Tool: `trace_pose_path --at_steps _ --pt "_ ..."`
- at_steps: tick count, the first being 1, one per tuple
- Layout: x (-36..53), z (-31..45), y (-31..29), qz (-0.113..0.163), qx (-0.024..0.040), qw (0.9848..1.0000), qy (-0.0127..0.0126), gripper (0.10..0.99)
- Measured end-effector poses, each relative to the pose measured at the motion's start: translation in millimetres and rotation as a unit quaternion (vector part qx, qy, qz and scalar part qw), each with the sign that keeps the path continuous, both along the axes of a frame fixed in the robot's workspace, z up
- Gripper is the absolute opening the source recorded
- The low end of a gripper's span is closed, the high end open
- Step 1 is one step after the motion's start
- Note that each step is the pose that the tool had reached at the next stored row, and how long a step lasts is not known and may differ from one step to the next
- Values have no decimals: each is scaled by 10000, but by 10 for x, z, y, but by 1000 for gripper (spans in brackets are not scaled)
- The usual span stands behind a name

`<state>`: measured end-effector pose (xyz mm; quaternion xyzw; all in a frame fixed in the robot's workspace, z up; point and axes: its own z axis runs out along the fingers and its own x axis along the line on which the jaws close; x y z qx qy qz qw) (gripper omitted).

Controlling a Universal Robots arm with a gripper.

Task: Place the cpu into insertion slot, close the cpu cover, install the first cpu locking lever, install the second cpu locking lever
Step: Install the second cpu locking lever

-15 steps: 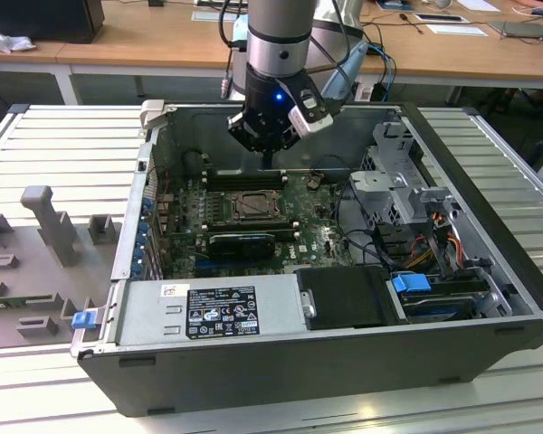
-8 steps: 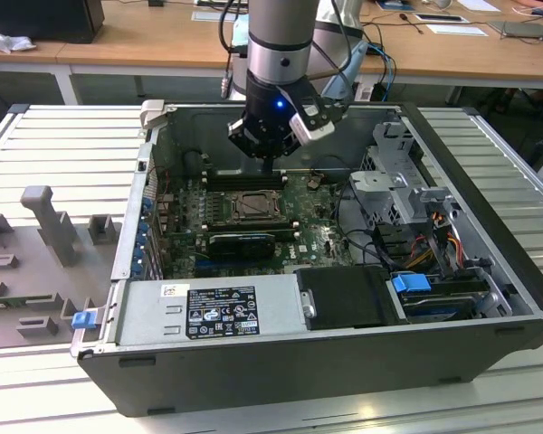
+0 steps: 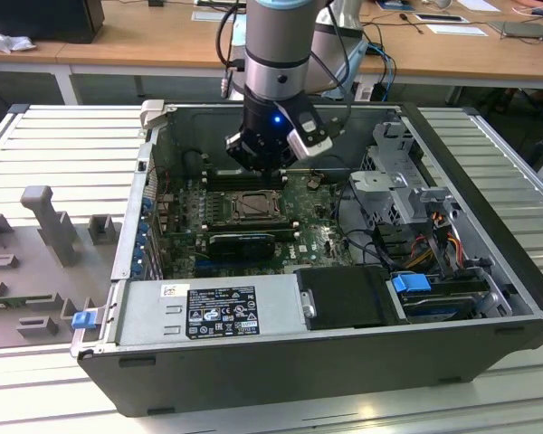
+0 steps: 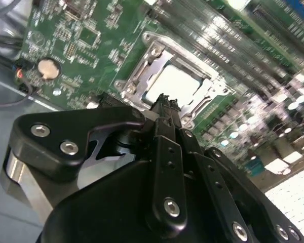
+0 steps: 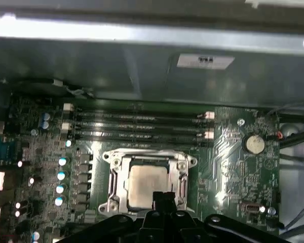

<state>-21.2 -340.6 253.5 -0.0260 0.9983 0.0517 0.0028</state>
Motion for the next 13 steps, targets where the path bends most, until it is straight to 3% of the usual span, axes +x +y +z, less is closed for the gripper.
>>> trace_pose_path --at_steps 2,3,4,9,10,11,12,13 --pt "-15 -7 -80 0 0 10000 0 106" --pt "-17 -24 -175 0 2 10000 0 106" --pt "-17 -40 -217 3 5 10000 0 106" --pt "-48 -112 -250 12 46 10000 0 106" --pt "-49 -118 -264 12 68 10000 0 106" --pt "-50 -121 -282 11 137 9999 5 106" --pt "-50 -124 -313 10 217 9998 21 106" --pt "-50 -127 -345 10 254 9997 35 106"
